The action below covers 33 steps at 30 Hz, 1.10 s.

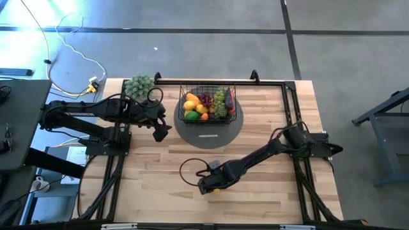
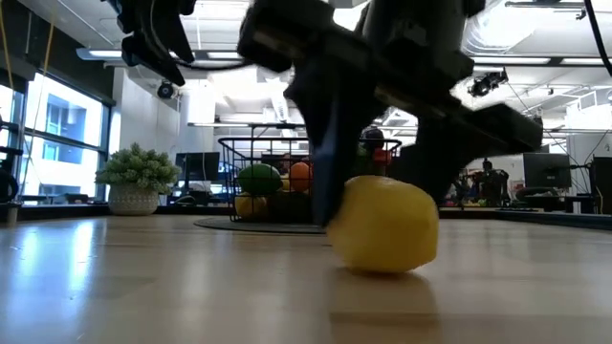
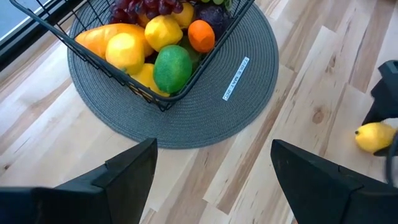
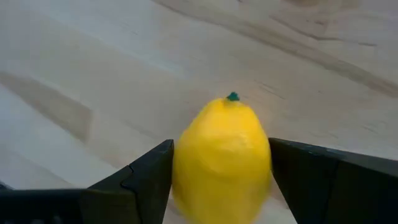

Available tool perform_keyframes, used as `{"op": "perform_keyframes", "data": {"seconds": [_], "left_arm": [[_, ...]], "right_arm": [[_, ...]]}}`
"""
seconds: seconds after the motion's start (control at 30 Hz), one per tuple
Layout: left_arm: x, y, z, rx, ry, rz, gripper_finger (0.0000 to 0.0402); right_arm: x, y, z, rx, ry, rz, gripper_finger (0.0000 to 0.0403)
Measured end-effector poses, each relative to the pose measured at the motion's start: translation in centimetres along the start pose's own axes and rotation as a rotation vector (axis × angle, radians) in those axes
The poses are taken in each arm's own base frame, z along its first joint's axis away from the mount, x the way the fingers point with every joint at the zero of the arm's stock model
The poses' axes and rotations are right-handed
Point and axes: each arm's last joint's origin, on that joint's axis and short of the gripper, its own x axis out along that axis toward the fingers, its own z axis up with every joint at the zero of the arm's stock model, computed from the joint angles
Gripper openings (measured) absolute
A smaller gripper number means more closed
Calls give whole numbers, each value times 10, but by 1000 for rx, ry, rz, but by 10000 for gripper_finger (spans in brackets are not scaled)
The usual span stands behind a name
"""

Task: Build produce basket
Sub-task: Put the right yellow lemon into the black wire basket

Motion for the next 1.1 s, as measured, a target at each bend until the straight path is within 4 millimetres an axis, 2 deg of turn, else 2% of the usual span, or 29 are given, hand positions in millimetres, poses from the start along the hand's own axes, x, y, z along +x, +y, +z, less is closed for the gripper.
{"op": "perform_keyframes", "data": {"seconds": [0.17, 0.37, 0.6, 0.8, 1.1], "left_arm": [[0, 0, 0, 4, 1, 0, 305], [0, 0, 0, 9, 4, 2, 305], [0, 3, -4, 35, 34, 41, 305], [0, 5, -3, 93, 2, 119, 305], [-1, 8, -2, 187, -31, 204, 305]], "right_arm": [[5, -1, -1, 18, 14, -14, 220], [4, -1, -1, -5, 19, -11, 149], [2, 0, 4, -51, 16, -1, 148], [-24, 6, 28, -54, -73, 77, 151], [-65, 11, 85, -67, -231, 211, 149]]}}
